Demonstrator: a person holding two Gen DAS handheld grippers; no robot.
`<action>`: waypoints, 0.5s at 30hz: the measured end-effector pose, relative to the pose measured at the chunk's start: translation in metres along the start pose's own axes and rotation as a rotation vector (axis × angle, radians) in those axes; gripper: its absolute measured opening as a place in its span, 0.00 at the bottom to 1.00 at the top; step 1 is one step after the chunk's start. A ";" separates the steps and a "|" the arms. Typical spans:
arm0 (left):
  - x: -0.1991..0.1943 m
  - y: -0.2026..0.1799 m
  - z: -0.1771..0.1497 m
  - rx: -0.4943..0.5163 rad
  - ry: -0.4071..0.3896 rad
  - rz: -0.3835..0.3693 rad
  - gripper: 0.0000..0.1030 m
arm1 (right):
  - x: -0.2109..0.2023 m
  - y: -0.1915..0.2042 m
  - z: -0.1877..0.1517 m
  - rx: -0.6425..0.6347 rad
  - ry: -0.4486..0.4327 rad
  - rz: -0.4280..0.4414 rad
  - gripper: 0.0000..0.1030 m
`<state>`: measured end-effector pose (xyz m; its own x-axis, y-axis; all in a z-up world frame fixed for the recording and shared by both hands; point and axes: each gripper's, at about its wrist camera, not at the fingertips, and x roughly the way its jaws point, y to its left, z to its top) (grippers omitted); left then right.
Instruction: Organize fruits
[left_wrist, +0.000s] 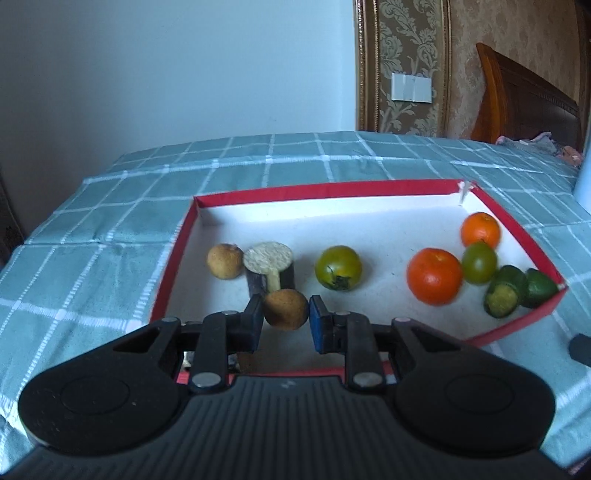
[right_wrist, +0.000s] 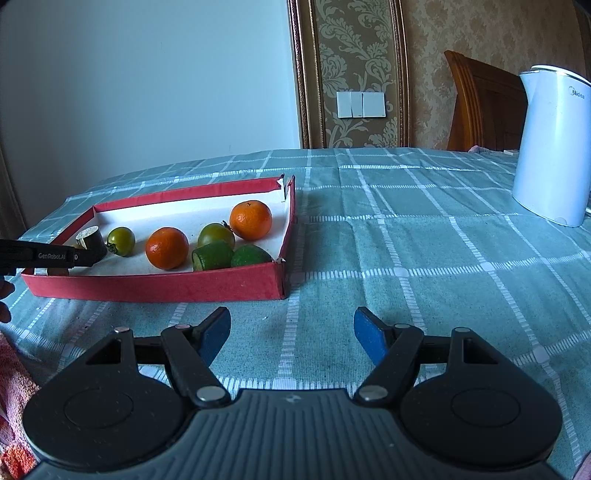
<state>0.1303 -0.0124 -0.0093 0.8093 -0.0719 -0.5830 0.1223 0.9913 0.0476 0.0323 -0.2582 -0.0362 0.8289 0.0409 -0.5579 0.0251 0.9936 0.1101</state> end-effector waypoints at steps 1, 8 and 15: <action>-0.002 -0.001 -0.001 -0.006 0.005 -0.020 0.23 | 0.000 0.000 0.000 0.000 0.001 0.000 0.71; 0.008 -0.001 -0.003 -0.014 0.026 -0.021 0.24 | 0.001 0.000 0.000 -0.001 0.008 0.001 0.71; -0.004 -0.005 -0.006 0.015 -0.008 0.009 0.53 | 0.001 0.001 0.001 -0.008 0.017 0.019 0.79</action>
<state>0.1230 -0.0169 -0.0115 0.8147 -0.0643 -0.5763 0.1241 0.9901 0.0650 0.0342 -0.2573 -0.0360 0.8196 0.0610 -0.5697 0.0051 0.9935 0.1136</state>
